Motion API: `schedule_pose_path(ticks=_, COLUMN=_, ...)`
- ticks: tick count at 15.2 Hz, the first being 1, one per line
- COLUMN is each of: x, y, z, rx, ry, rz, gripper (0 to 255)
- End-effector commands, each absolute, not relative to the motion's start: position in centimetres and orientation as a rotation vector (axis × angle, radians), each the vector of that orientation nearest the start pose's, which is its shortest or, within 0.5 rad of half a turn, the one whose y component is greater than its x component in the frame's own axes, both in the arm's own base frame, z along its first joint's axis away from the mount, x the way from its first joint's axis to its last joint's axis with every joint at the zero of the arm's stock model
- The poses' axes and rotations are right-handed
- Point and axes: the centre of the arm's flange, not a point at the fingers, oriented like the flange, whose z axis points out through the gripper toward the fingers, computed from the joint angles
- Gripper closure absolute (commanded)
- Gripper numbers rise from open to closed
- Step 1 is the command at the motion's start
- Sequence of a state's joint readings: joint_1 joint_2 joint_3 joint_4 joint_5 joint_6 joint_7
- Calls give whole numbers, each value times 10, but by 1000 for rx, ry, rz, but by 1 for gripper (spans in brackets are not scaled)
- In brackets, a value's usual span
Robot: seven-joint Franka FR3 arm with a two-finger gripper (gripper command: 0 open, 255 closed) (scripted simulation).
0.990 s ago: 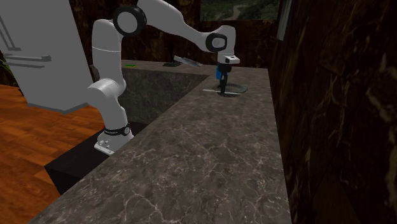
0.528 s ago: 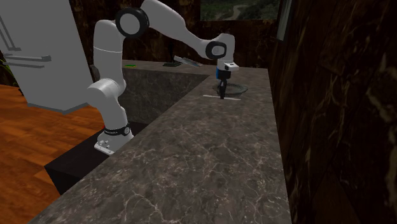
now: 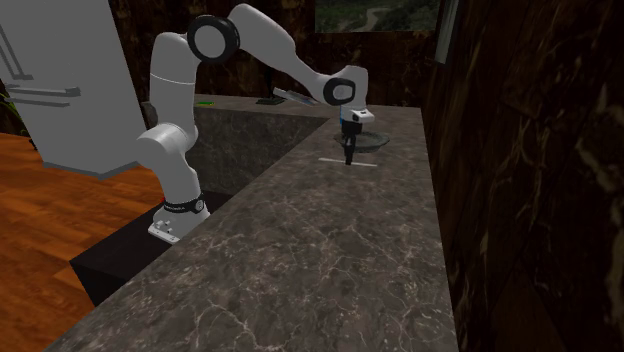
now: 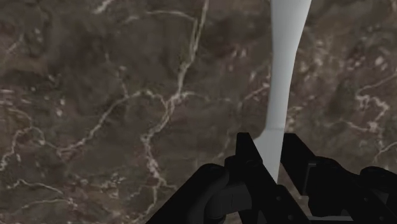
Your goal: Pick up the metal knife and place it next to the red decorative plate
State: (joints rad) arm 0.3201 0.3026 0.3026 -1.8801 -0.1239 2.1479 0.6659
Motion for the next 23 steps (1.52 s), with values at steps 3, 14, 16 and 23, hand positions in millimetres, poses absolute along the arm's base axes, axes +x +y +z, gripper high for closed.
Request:
schedule_pose_path(ticks=3, x=511, y=348, z=352, rx=-3164, ry=-22, rz=10, gripper=255)
schedule_pose_path(ticks=14, x=511, y=349, z=379, rx=-3164, ry=-22, rz=10, gripper=0)
schedule_pose_path(ticks=16, x=511, y=349, z=402, rx=-3164, ry=-22, rz=10, gripper=0)
schedule_pose_path(ticks=23, x=511, y=349, z=402, rx=-3164, ry=-22, rz=10, gripper=0)
